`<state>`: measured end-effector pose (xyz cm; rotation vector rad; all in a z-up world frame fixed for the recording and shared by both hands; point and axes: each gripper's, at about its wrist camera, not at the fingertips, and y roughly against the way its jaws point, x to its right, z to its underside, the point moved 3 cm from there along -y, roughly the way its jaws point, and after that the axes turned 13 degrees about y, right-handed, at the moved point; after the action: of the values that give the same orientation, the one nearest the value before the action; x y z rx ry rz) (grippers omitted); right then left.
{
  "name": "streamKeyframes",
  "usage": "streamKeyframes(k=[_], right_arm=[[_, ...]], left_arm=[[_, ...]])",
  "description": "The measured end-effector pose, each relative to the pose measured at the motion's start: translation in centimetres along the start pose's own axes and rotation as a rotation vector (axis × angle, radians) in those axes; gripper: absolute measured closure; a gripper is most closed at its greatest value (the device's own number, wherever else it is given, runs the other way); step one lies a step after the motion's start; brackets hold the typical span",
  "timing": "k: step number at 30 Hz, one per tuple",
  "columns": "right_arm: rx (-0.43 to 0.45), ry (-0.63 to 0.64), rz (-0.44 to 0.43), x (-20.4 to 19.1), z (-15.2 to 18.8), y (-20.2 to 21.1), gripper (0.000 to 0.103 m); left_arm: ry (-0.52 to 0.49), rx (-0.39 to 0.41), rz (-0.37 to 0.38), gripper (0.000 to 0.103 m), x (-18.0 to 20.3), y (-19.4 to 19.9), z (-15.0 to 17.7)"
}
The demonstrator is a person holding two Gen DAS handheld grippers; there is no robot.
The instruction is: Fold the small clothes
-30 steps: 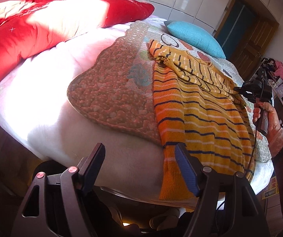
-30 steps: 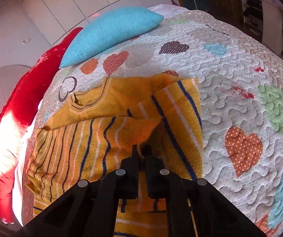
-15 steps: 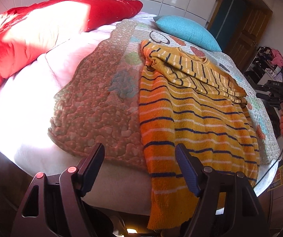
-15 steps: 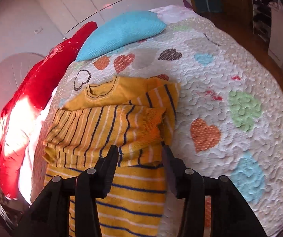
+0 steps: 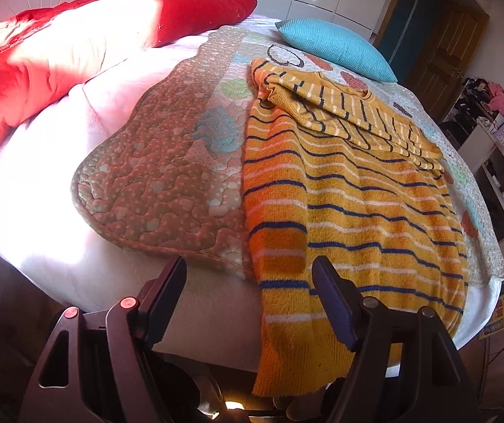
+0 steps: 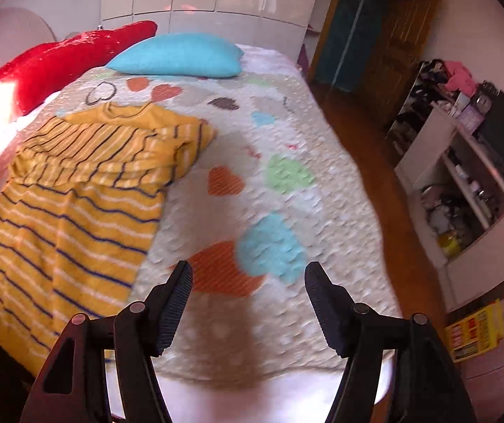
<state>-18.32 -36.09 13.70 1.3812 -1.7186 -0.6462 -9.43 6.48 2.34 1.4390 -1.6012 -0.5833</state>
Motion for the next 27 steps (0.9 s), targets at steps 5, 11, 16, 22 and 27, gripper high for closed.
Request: streamKeyframes(k=[5, 11, 16, 22, 27], right_arm=[[0.012, -0.084, -0.132, -6.5, 4.1, -2.5, 0.038], [0.078, -0.137, -0.152, -10.4, 3.6, -2.3, 0.038], [0.039, -0.082, -0.141, -12.6, 2.9, -3.7, 0.038], [0.010, -0.077, -0.105, -13.5, 4.3, -4.7, 0.037], [0.009, -0.083, -0.095, -13.6, 4.4, -4.9, 0.033]], left_arm=[[-0.047, -0.006, -0.085, 0.030, 0.5, -0.7, 0.5], [-0.061, -0.070, -0.117, 0.030, 0.8, -2.7, 1.3], [-0.057, -0.097, -0.121, 0.023, 0.7, -3.5, 2.3], [-0.040, -0.108, -0.100, 0.020, 0.3, -3.7, 2.6], [-0.028, -0.111, -0.092, 0.019, 0.2, -3.7, 2.7]])
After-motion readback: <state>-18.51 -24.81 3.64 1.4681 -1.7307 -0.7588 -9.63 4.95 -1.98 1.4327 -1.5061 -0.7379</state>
